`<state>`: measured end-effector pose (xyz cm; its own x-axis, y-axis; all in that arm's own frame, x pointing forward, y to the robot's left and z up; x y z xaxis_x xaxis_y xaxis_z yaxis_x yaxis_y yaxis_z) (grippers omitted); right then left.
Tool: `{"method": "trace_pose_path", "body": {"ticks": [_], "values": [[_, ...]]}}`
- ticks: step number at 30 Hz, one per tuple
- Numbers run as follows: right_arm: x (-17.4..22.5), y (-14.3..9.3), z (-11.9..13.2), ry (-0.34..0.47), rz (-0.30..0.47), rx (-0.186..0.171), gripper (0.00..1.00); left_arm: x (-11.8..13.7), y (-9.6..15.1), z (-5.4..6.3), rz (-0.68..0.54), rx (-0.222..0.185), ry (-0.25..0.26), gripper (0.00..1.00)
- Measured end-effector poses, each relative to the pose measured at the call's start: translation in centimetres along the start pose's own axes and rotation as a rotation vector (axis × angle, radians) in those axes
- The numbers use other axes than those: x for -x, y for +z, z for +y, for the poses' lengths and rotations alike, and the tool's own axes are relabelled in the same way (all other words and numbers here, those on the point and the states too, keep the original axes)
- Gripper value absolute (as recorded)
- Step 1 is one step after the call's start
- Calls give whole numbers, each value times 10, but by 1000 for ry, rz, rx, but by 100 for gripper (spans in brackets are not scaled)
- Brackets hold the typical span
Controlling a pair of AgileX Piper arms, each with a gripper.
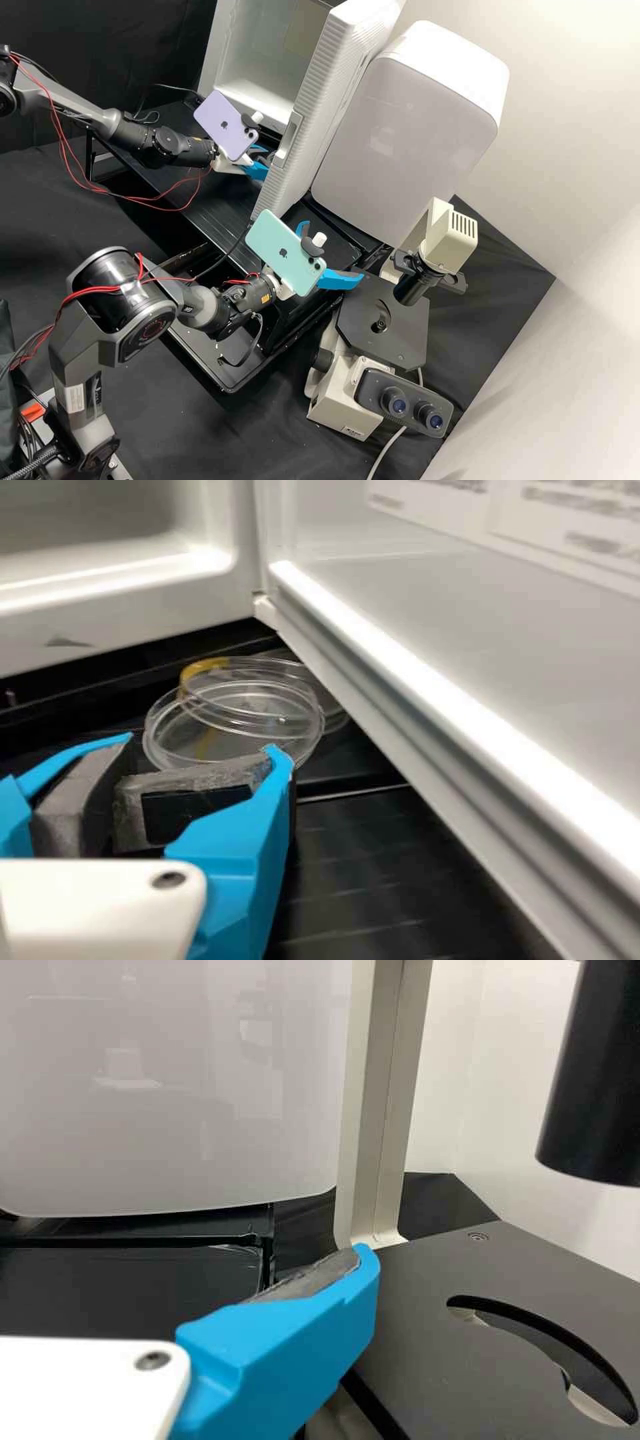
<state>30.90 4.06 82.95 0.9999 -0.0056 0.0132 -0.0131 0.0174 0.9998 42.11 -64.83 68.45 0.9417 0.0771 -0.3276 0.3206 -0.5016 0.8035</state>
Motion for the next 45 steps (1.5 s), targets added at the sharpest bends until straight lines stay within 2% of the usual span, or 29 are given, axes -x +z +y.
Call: {"method": "trace_pose_path", "body": {"ticks": [11, 20, 24, 25, 45], "values": [[0, 0, 0, 0, 0, 0, 100, 6, -24, 5, 28, 5, 14, 0], [0, 0, 0, 0, 0, 0, 100, 6, -24, 5, 26, 8, 15, 0], [0, 0, 0, 0, 0, 0, 100, 6, -24, 5, 26, 25, 15, 0], [0, 0, 0, 0, 0, 0, 100, 6, -24, 5, 26, 25, 15, 100], [0, 0, 0, 0, 0, 0, 100, 9, -9, 0, -3, 11, -2, 100]]}}
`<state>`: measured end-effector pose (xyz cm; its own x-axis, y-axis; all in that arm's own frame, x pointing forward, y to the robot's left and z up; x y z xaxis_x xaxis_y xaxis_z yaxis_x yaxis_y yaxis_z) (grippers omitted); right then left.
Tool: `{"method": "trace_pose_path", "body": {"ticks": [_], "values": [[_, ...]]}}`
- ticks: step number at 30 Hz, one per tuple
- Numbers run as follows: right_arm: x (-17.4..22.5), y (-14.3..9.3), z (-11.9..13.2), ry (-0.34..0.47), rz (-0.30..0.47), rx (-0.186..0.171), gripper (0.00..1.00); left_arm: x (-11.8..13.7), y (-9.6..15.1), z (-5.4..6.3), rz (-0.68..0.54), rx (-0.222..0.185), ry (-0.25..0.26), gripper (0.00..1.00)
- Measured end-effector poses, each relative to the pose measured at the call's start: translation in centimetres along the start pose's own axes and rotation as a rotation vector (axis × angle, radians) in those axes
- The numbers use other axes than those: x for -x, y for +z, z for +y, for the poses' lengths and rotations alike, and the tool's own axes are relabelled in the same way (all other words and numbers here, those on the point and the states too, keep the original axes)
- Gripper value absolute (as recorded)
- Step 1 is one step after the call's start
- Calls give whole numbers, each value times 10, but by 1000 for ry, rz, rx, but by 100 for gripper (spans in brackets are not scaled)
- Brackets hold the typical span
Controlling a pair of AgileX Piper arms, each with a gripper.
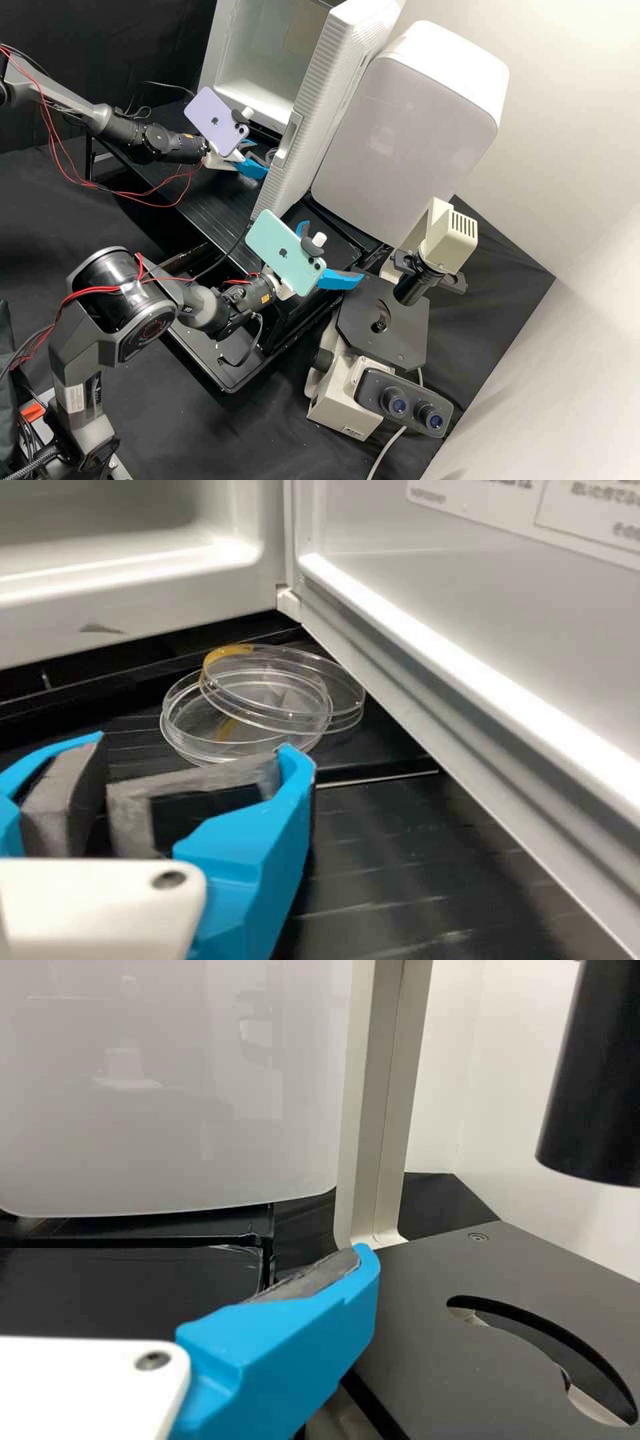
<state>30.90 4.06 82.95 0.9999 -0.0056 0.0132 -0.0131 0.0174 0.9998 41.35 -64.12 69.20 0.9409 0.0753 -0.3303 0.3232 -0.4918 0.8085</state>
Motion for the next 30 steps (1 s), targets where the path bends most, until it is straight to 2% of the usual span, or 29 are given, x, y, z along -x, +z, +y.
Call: {"method": "trace_pose_path", "body": {"ticks": [4, 9, 11, 13, 23, 26, 30], "values": [[0, 0, 0, 0, 0, 0, 100, -1, 5, 4, -2, 16, 3, 100], [0, 0, 0, 0, 0, 0, 100, -2, 18, 8, -17, -3, 7, 100], [0, 0, 0, 0, 0, 0, 100, -4, 22, 7, -21, 3, -3, 100], [0, 0, 0, 0, 0, 0, 100, -7, 25, 8, -28, -10, -9, 100], [0, 0, 0, 0, 0, 0, 100, -12, 29, 14, -8, 0, -26, 100], [0, 0, 0, 0, 0, 0, 100, -13, 29, 16, 10, 22, -36, 100], [0, 0, 0, 0, 0, 0, 100, -17, 30, 16, 19, 25, -31, 100]]}}
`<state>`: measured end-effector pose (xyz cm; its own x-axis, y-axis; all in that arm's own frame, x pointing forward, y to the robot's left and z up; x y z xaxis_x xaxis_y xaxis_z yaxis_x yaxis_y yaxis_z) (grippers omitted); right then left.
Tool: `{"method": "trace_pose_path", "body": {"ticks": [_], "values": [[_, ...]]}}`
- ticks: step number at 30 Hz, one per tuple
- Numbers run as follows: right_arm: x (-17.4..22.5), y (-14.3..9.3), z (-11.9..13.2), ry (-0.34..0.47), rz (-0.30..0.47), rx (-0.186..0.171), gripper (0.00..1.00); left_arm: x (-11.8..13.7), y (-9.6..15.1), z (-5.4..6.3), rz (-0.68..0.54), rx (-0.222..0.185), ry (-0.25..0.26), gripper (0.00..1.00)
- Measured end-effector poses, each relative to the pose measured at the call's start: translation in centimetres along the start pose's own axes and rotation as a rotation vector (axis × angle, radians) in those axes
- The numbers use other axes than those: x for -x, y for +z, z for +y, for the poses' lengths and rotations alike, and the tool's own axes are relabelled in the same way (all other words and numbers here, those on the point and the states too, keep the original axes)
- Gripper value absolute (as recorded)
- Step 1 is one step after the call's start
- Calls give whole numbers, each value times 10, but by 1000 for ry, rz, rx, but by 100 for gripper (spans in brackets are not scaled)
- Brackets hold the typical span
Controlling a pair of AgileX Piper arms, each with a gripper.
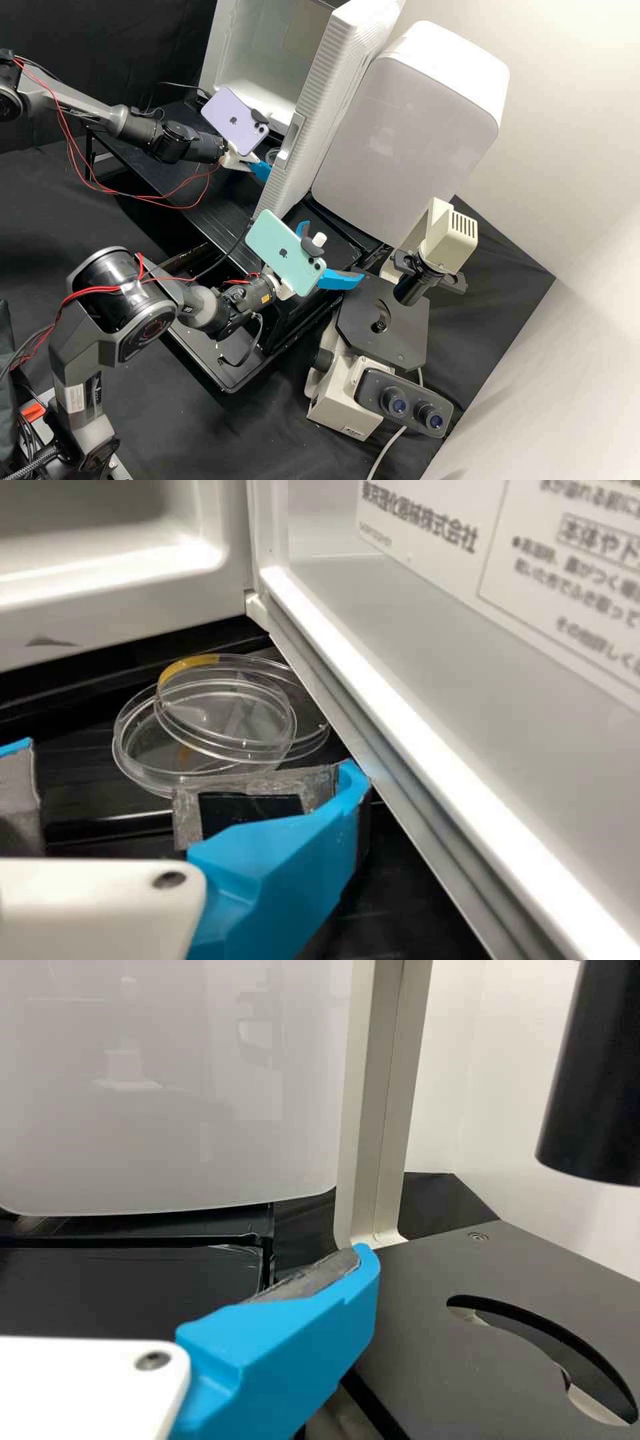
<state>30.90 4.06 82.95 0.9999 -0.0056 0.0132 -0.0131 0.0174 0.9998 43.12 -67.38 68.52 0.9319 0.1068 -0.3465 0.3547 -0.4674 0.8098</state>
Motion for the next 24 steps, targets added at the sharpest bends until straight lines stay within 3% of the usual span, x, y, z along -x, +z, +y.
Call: {"method": "trace_pose_path", "body": {"ticks": [18, 19, 24], "values": [[0, 0, 0, 0, 0, 0, 100, -13, 3, -1, 14, -44, 6, 100], [0, 0, 0, 0, 0, 0, 100, -14, 2, -1, 12, -44, 5, 0], [0, 0, 0, 0, 0, 0, 100, -14, 1, 0, 9, -41, 4, 0]]}}
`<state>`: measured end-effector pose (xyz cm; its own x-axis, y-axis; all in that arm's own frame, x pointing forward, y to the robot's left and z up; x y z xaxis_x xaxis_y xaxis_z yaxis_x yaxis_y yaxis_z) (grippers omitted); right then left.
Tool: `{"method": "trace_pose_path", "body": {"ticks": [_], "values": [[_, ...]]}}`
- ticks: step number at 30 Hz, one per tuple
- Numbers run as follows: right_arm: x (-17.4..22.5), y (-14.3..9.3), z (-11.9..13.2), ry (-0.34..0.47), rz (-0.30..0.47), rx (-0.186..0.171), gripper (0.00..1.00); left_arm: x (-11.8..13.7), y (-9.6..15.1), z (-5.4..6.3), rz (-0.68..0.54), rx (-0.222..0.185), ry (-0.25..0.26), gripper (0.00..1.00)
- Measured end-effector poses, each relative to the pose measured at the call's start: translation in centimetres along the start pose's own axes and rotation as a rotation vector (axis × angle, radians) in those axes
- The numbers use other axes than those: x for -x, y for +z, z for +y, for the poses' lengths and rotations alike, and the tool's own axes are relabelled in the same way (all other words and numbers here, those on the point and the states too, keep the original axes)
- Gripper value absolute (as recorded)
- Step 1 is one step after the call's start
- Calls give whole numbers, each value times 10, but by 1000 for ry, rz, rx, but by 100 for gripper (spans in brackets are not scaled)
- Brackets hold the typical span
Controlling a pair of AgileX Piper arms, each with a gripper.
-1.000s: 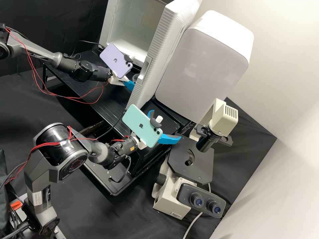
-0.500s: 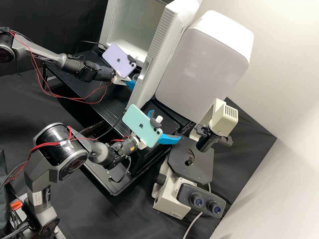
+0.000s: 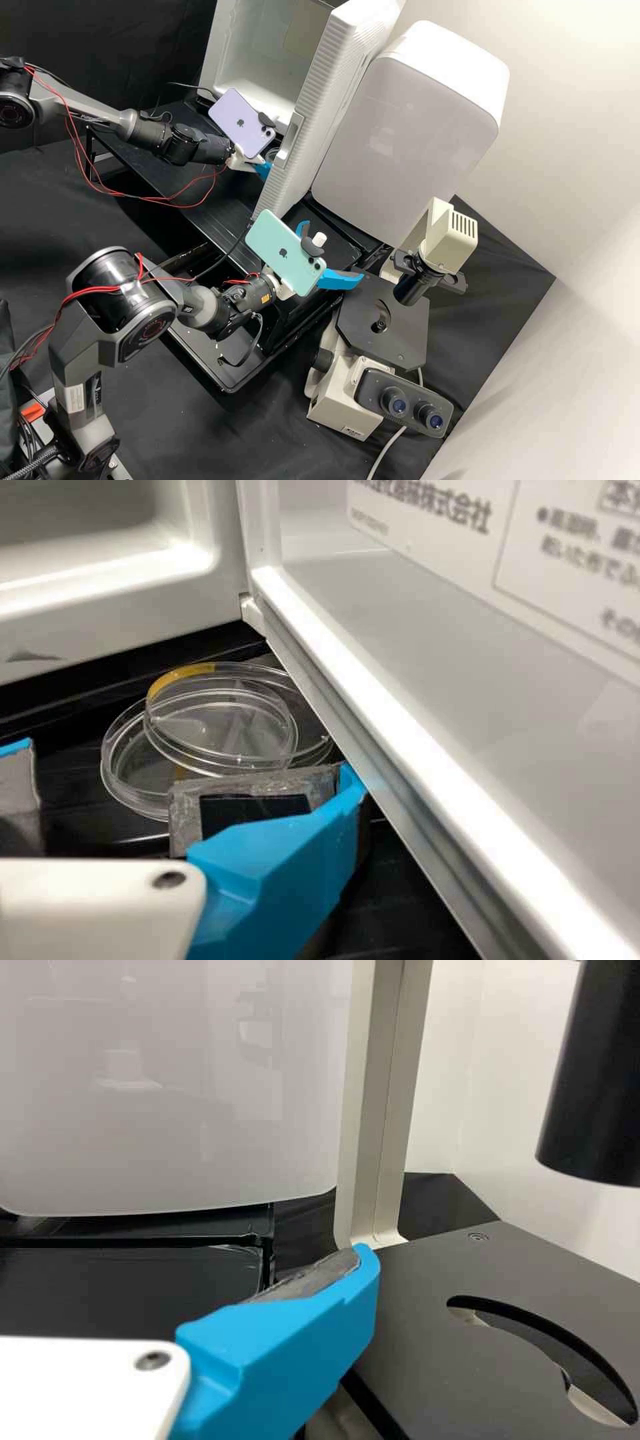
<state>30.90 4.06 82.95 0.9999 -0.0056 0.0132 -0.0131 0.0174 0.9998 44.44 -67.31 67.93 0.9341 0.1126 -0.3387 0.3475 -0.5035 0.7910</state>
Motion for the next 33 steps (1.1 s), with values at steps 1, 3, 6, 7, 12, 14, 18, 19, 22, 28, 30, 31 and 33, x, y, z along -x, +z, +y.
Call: {"method": "trace_pose_path", "body": {"ticks": [1, 3, 6, 7, 12, 14, 18, 19, 22, 28, 30, 31, 33], "values": [[0, 0, 0, 0, 0, 0, 100, 0, 0, 0, 0, 5, 0, 0], [0, 0, 0, 0, 0, 0, 100, 0, 0, 0, 0, 12, 2, 0], [0, 0, 0, 0, 0, 0, 100, 0, 0, 0, -1, 16, 5, 0], [0, 0, 0, 0, 0, 0, 100, 0, 0, 0, -2, 11, 9, 0], [0, 0, 0, 0, 0, 0, 100, -1, 0, -1, -1, 21, 8, 0], [0, 0, 0, 0, 0, 0, 100, -1, 0, -1, -2, 25, 11, 0], [0, 0, 0, 0, 0, 0, 100, -1, 0, 0, -1, 17, 17, 0], [0, 0, 0, 0, 0, 0, 100, -1, 0, 0, -1, 18, 17, 0], [0, 0, 0, 0, 0, 0, 100, -1, 0, 0, -1, 19, 17, 0], [0, 0, 0, 0, 0, 0, 100, -2, 0, -1, -1, 14, 20, 0], [0, 0, 0, 0, 0, 0, 100, -2, 0, -1, -1, 7, 23, 0], [0, 0, 0, 0, 0, 0, 100, -2, 0, -1, -2, 13, 24, 0], [0, 0, 0, 0, 0, 0, 100, -2, 0, -1, -4, 16, 23, 0]]}}
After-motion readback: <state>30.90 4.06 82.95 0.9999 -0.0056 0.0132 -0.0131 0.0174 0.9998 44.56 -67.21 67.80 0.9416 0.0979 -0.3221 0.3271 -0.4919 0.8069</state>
